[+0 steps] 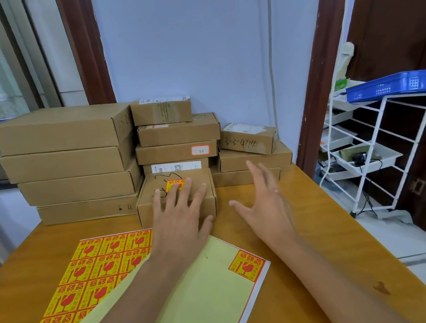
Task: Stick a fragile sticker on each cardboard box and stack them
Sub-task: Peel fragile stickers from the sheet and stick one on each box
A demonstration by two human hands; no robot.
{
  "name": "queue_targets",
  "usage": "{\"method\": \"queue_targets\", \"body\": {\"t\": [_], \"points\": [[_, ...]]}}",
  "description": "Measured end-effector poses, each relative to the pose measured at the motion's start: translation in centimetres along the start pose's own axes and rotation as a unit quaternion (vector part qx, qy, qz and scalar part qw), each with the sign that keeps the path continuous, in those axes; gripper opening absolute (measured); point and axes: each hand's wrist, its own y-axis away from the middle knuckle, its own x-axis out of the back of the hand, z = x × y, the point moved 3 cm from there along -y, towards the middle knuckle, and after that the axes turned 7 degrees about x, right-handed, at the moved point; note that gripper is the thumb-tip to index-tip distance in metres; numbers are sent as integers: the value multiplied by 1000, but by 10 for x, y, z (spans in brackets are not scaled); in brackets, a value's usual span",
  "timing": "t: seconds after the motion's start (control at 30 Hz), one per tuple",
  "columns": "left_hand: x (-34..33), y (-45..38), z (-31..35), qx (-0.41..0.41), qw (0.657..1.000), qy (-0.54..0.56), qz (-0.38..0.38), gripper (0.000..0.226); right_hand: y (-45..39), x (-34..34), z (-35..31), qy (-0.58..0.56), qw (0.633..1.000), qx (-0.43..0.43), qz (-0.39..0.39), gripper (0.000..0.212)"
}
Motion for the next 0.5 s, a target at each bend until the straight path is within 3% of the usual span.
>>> {"method": "queue_targets", "body": {"t": [0.17, 0.3, 0.43, 0.5], "points": [[5, 0, 5, -26, 1000, 7, 14, 67, -43, 25, 13, 106, 992, 9, 69, 103], [5, 0, 11, -66, 998, -7, 14, 66, -103, 36, 35, 147, 989, -24, -7, 113], [2, -1, 5, -51, 999, 10, 9, 65, -133, 37, 55, 171, 982, -25, -80, 84], [1, -1, 6, -48, 999, 11, 0, 65, -130, 38, 63, 182, 981, -11, -61, 72]]}}
